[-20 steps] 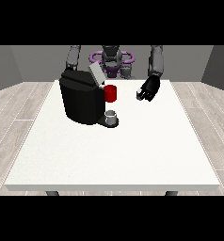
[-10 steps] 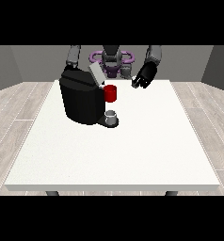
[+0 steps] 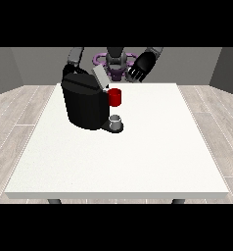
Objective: Insert the coffee pod into the coffee machine and close the lid
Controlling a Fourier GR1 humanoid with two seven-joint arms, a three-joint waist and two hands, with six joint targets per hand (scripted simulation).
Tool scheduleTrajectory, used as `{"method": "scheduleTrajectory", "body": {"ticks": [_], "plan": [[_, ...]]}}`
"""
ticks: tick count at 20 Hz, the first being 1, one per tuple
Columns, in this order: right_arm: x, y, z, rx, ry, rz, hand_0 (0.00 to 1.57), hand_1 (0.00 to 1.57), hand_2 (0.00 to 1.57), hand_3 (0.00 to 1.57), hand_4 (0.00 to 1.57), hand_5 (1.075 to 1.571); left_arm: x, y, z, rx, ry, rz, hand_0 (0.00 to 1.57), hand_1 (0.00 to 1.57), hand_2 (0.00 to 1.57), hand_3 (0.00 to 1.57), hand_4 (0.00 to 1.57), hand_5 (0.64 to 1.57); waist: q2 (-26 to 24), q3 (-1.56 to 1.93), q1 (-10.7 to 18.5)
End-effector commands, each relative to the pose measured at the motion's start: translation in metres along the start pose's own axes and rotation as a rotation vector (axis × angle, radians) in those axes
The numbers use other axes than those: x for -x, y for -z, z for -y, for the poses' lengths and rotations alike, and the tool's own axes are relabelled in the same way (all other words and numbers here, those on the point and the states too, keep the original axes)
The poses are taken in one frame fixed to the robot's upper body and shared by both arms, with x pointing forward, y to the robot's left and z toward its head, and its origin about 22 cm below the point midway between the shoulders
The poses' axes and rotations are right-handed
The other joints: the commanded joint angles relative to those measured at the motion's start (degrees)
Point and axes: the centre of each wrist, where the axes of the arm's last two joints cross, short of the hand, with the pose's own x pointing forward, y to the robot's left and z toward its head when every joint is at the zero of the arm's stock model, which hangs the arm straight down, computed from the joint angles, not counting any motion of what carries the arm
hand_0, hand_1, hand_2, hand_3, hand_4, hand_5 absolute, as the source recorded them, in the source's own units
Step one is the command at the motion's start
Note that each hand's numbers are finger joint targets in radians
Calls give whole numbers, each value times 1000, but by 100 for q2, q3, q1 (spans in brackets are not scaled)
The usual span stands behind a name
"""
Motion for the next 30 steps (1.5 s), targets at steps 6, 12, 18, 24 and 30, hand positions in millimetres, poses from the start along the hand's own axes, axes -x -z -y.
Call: {"method": "scheduleTrajectory", "body": {"ticks": [6, 12, 18, 24, 30], "plan": [[-8, 13, 31, 44, -8, 61, 0, 0, 0, 0, 0, 1571, -43, 0, -71, -90, -39, 25, 1268, 1268, 1295, 1269, 488, 1571, 299, 1, -201], [-47, 28, 20, 39, 14, 158, 0, 0, 0, 0, 186, 1571, -48, -8, -106, -189, 9, 12, 1225, 1225, 1279, 1251, 482, 1571, 974, 1, -563], [-79, 36, 5, 23, 25, 232, 0, 0, 0, 0, 147, 1571, -54, -15, -133, -255, 15, 16, 1290, 1290, 1319, 1261, 478, 1571, 1346, 0, -794], [-78, 41, 11, 39, 0, 184, 0, 0, 0, 0, 0, 1571, -70, -8, -131, -224, 49, 18, 1188, 1188, 1258, 1219, 461, 1571, 1358, 1, -749], [-68, 39, 18, 67, -2, 186, 0, 0, 0, 0, 33, 1571, -59, 0, -108, -182, 24, 47, 1239, 1239, 1286, 1222, 429, 1571, 1300, 0, -597]]}}
